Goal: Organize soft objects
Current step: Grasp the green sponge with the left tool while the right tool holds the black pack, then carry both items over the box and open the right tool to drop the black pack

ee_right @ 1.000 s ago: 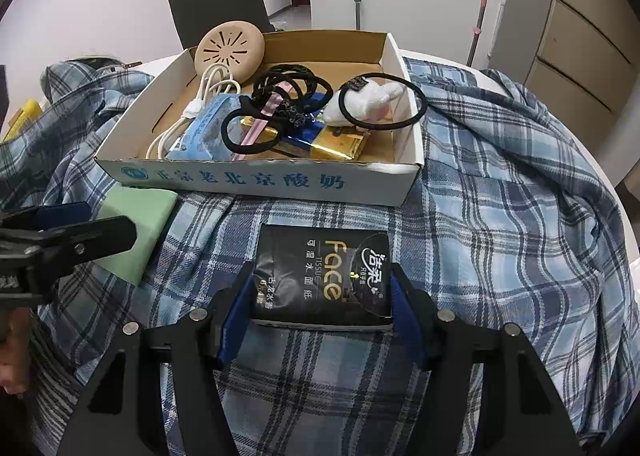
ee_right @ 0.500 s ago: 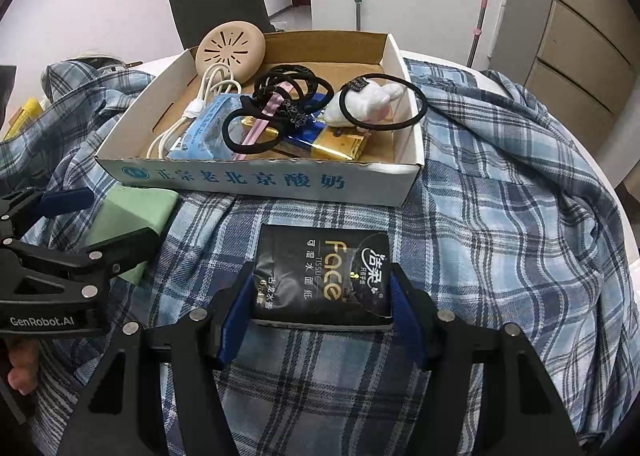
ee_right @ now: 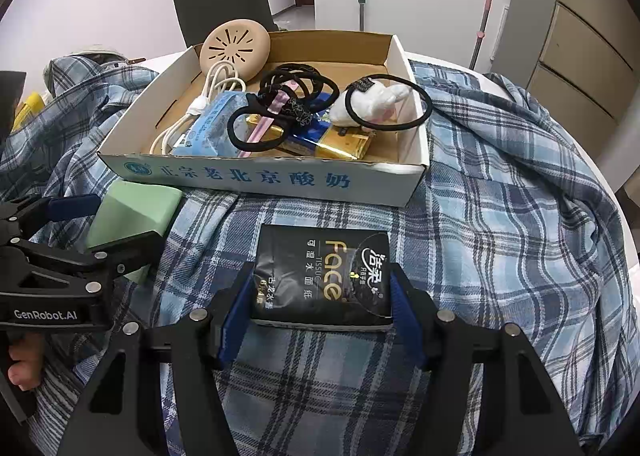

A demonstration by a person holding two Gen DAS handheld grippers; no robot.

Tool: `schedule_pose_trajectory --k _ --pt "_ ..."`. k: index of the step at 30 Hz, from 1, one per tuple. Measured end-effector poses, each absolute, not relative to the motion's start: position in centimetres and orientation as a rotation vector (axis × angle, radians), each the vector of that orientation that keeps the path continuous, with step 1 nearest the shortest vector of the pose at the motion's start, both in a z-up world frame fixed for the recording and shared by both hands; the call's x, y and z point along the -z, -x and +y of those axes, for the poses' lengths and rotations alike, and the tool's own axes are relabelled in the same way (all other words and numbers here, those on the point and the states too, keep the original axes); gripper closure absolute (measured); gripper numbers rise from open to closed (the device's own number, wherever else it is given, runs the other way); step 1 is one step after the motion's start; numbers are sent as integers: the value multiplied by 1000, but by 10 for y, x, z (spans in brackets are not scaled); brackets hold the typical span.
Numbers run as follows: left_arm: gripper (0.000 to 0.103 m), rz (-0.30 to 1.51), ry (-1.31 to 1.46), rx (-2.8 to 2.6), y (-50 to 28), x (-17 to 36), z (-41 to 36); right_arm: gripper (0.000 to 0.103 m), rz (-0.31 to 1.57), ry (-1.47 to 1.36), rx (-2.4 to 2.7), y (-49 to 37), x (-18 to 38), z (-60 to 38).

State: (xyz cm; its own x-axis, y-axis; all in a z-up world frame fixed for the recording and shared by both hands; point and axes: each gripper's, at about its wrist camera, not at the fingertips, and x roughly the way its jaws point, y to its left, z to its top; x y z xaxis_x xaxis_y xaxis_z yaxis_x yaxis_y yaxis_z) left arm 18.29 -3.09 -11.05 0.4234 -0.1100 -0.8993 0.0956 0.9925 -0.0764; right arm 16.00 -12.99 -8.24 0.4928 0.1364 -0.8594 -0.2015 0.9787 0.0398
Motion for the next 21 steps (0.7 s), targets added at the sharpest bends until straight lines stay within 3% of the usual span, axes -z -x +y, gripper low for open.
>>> schedule_pose_trajectory --k 11,21 --pt "2 1109 -18 118 -182 113 -37 41 1033 68 -208 -160 82 -131" --pt "4 975 44 146 -164 91 -19 41 1030 66 -213 -159 82 -131"
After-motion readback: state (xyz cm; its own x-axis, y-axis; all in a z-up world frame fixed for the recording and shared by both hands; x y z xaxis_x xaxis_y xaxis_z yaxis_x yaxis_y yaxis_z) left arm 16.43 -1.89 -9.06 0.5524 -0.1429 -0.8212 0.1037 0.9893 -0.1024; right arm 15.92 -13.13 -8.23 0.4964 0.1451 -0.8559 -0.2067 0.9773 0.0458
